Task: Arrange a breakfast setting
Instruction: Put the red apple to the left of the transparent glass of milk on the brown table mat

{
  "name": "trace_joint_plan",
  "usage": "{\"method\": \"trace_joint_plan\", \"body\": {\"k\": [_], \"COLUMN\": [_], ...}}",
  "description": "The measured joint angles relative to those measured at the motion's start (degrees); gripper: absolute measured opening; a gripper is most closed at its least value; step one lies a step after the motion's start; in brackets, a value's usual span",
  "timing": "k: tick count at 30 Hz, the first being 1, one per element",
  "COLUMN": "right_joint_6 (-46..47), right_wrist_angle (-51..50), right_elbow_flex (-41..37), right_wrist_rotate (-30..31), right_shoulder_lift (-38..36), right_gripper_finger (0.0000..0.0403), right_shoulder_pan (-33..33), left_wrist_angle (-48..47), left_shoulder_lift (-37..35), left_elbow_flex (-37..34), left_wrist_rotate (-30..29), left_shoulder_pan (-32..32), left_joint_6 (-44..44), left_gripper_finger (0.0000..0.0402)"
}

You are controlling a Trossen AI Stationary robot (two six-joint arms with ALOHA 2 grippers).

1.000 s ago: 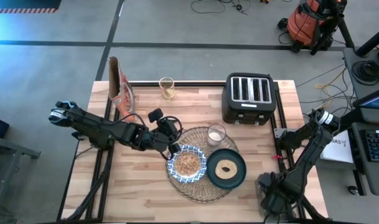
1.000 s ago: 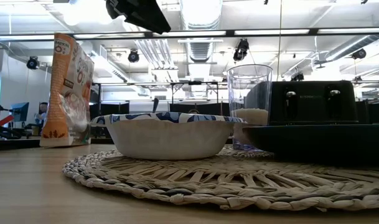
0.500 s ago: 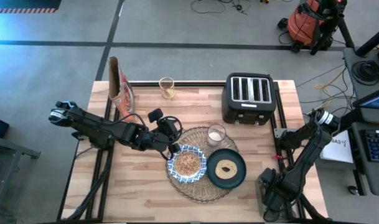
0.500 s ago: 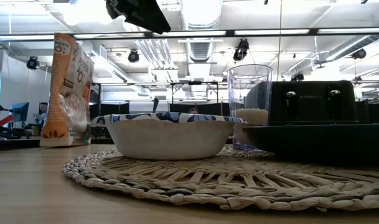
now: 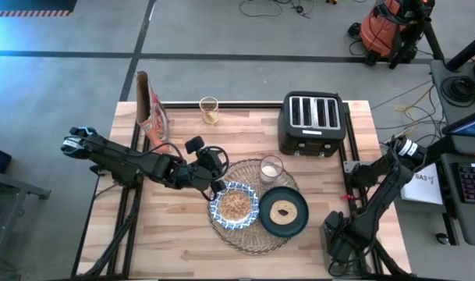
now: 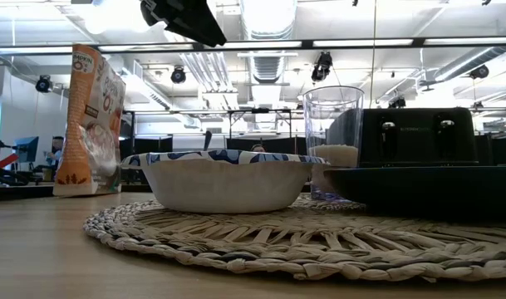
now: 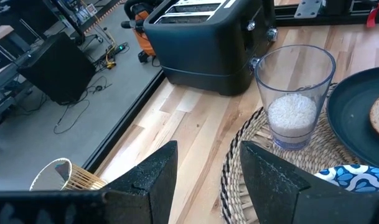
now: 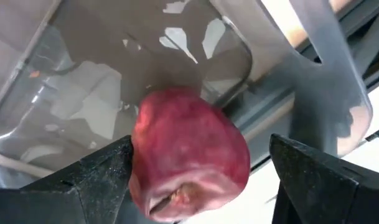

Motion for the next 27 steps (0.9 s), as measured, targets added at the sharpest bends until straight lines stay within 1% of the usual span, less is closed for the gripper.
{"method": "trace_joint_plan", "body": {"k": [3,7,10,16,23,27], "right_joint_6": [0.0,-0.02,-0.83,-1.1,-5.79,-7.92], "right_wrist_angle": [1.24,1.66,2.33,2.77,3.07,3.06], "right_elbow_flex": [-0.62,-0.74,-0.74,-0.66,1.79,4.52], "right_wrist_rotate": [-0.6,-1.5,-1.49,-1.53,-5.56,-6.03], "right_shoulder_lift": [0.0,0.0,0.0,0.0,-0.36,-1.09], "right_gripper_finger": [0.0353,0.0327,0.0297,0.0224,0.0223,0.0223], "right_shoulder_pan": [-0.01,0.0,0.0,0.0,-0.02,-0.02], "left_wrist_angle": [-0.17,-0.2,-0.2,-0.2,-0.2,-0.24], "left_shoulder_lift": [0.0,0.0,0.0,0.0,0.0,0.0], "left_elbow_flex": [0.0,0.0,0.0,0.0,0.0,0.0], "left_wrist_rotate": [0.0,0.0,0.0,0.0,0.0,0.0], "left_shoulder_pan": [0.0,-0.01,-0.01,0.0,-0.01,-0.02], "left_joint_6": [-0.01,-0.01,-0.01,0.01,-0.01,-0.01], "left_gripper_finger": [0.0158,0.0158,0.0158,0.0158,0.0158,0.0158]}}
